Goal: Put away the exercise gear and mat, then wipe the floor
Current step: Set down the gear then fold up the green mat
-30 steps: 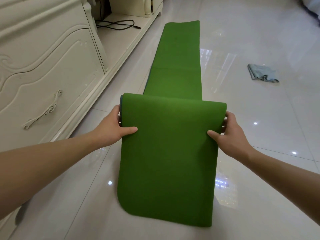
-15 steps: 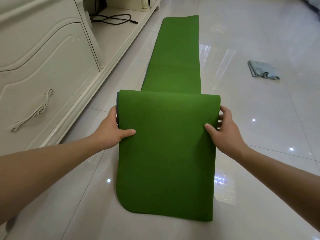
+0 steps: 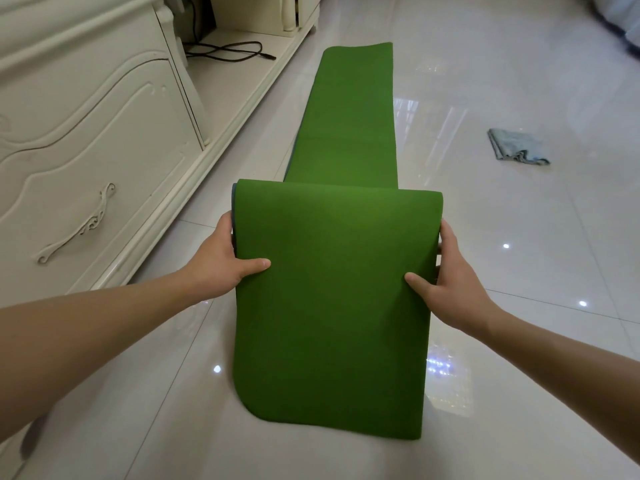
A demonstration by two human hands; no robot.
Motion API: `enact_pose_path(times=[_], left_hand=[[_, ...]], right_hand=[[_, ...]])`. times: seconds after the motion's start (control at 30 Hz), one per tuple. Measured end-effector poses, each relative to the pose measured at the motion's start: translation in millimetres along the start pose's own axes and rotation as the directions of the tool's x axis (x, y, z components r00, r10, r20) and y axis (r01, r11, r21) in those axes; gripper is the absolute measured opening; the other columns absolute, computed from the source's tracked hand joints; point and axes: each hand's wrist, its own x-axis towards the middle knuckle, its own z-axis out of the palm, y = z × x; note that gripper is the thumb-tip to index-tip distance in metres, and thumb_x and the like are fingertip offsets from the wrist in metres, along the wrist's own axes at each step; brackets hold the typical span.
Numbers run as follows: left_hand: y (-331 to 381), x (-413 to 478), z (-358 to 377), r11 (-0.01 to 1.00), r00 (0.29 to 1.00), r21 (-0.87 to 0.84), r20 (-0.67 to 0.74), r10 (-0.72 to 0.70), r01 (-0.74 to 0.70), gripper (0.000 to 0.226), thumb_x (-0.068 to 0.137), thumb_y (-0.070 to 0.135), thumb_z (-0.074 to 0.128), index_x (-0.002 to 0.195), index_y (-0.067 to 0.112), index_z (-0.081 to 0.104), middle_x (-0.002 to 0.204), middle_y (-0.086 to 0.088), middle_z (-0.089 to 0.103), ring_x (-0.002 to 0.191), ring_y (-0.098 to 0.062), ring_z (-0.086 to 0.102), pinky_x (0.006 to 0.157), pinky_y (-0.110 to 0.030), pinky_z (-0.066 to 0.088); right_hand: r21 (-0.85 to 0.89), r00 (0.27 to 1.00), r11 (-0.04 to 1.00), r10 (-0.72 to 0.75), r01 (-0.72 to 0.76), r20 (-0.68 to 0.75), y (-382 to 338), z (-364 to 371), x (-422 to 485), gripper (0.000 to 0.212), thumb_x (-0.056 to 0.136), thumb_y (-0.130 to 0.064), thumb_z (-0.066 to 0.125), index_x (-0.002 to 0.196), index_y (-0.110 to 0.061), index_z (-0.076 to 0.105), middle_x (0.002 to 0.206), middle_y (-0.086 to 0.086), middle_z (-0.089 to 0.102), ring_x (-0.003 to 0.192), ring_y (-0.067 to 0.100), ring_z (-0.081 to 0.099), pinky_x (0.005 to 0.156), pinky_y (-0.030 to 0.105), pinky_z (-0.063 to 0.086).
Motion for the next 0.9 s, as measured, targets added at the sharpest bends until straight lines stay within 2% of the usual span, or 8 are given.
enact_pose_path(times=[0.13, 0.33, 0.47, 0.5, 0.6, 0.73, 0.8, 0.9], left_hand=[[11, -10, -7, 1.000, 1.000, 0.012, -0.002, 0.026, -0.026, 0.085, 0.080, 0.014, 0.081, 0.145, 0.031, 0.029, 0.116, 0.017, 0.058, 0.103, 0.000, 0.057, 0.091, -0.033, 0.052], [25, -26, -19, 0.997, 0.997, 0.019, -0.016, 0.069, -0.069, 0.083, 0.080, 0.015, 0.081, 0.144, 0.031, 0.030, 0.112, 0.022, 0.056, 0.099, 0.001, 0.058, 0.080, -0.026, 0.052], [24, -39, -25, 0.997, 0.998, 0.027, 0.011, 0.070, -0.070, 0.084, 0.081, 0.016, 0.080, 0.145, 0.033, 0.030, 0.115, 0.020, 0.057, 0.098, 0.002, 0.058, 0.073, -0.017, 0.049], [24, -42, -27, 0.997, 0.997, 0.026, 0.012, 0.073, -0.073, 0.085, 0.080, 0.017, 0.081, 0.145, 0.035, 0.030, 0.117, 0.018, 0.058, 0.100, 0.001, 0.059, 0.075, -0.018, 0.050], [22, -45, -34, 0.998, 0.997, -0.007, 0.028, 0.070, -0.070, 0.086, 0.078, 0.017, 0.083, 0.145, 0.037, 0.031, 0.123, 0.011, 0.061, 0.106, -0.008, 0.062, 0.088, -0.035, 0.055], [19, -46, -43, 0.998, 0.996, -0.041, 0.067, 0.051, -0.048, 0.083, 0.076, 0.019, 0.084, 0.142, 0.036, 0.037, 0.122, 0.008, 0.064, 0.107, -0.015, 0.066, 0.092, -0.045, 0.056], [16, -47, -45, 0.998, 0.996, -0.048, 0.085, 0.040, -0.036, 0.083, 0.076, 0.019, 0.084, 0.142, 0.037, 0.037, 0.123, 0.008, 0.065, 0.107, -0.014, 0.066, 0.093, -0.045, 0.056], [15, -48, -41, 0.998, 0.996, -0.047, 0.084, 0.038, -0.034, 0.085, 0.079, 0.017, 0.082, 0.145, 0.037, 0.033, 0.124, 0.012, 0.063, 0.106, -0.007, 0.066, 0.091, -0.036, 0.056]], right_hand=[[-0.025, 1.000, 0.999, -0.031, 0.031, -0.004, -8, -6, -7, 0.097, 0.088, -0.011, 0.066, 0.147, -0.052, 0.001, 0.141, -0.015, 0.045, 0.116, 0.016, 0.059, 0.101, 0.043, 0.048], [-0.056, 0.999, 0.998, -0.043, 0.042, -0.012, -19, -15, -16, 0.100, 0.087, -0.018, 0.067, 0.149, -0.049, -0.005, 0.151, -0.010, 0.038, 0.125, 0.023, 0.054, 0.105, 0.050, 0.045], [-0.046, 0.999, 0.998, -0.037, 0.038, 0.019, -24, -15, -28, 0.098, 0.087, -0.020, 0.066, 0.149, -0.049, -0.005, 0.150, -0.012, 0.040, 0.123, 0.021, 0.055, 0.104, 0.049, 0.045], [-0.044, 0.999, 0.998, -0.035, 0.037, 0.025, -25, -15, -30, 0.098, 0.088, -0.020, 0.066, 0.148, -0.050, -0.004, 0.148, -0.014, 0.042, 0.121, 0.020, 0.057, 0.104, 0.048, 0.046], [-0.010, 0.999, 1.000, -0.025, 0.025, 0.034, -29, -16, -33, 0.094, 0.088, -0.017, 0.065, 0.147, -0.053, 0.002, 0.139, -0.020, 0.049, 0.114, 0.018, 0.060, 0.101, 0.045, 0.048], [0.073, 0.998, 0.997, -0.007, 0.002, 0.063, -34, -17, -33, 0.085, 0.088, -0.010, 0.063, 0.144, -0.056, 0.018, 0.119, -0.035, 0.054, 0.105, 0.010, 0.064, 0.093, 0.036, 0.052], [0.081, 0.997, 0.997, -0.004, -0.003, 0.081, -34, -16, -32, 0.084, 0.089, -0.010, 0.063, 0.144, -0.056, 0.019, 0.116, -0.035, 0.054, 0.102, 0.006, 0.064, 0.090, 0.032, 0.053], [0.075, 0.996, 0.997, -0.015, 0.008, 0.085, -33, -15, -26, 0.083, 0.089, -0.010, 0.064, 0.143, -0.056, 0.019, 0.113, -0.036, 0.052, 0.097, 0.004, 0.065, 0.082, 0.023, 0.053]])
